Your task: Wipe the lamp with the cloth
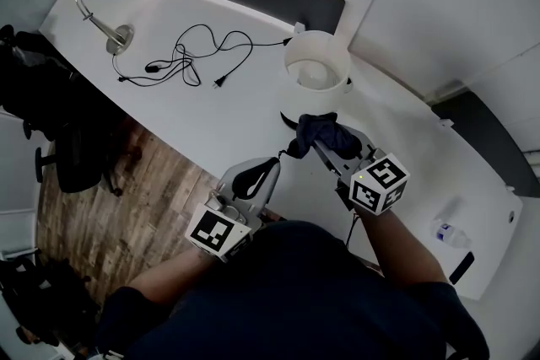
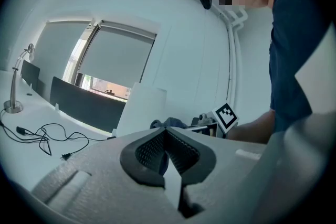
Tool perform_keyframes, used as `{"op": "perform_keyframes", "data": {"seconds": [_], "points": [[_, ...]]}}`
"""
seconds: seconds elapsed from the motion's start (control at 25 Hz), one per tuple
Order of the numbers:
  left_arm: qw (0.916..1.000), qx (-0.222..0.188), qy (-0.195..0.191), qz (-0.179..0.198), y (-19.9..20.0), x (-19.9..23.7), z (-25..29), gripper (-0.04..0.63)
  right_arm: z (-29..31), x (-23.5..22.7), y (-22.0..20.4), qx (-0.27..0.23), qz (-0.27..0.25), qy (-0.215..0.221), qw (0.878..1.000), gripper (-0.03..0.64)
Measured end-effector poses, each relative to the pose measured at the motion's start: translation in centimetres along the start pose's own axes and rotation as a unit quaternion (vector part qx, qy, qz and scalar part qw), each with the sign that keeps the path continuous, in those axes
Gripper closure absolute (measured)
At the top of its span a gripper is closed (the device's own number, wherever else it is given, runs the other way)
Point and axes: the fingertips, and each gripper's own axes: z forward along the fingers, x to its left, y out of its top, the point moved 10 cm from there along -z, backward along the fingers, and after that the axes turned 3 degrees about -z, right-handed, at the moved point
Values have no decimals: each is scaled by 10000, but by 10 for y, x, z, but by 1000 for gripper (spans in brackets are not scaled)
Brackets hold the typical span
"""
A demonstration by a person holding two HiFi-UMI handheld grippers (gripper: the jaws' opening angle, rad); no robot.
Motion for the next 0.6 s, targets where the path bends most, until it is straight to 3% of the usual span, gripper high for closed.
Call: {"op": "perform_keyframes", "data": {"seconds": [0.6], "points": [[9996,-56,-279,-37,1,-15,16,589,-27,3,86,-765,-634,41,9950,488]]}}
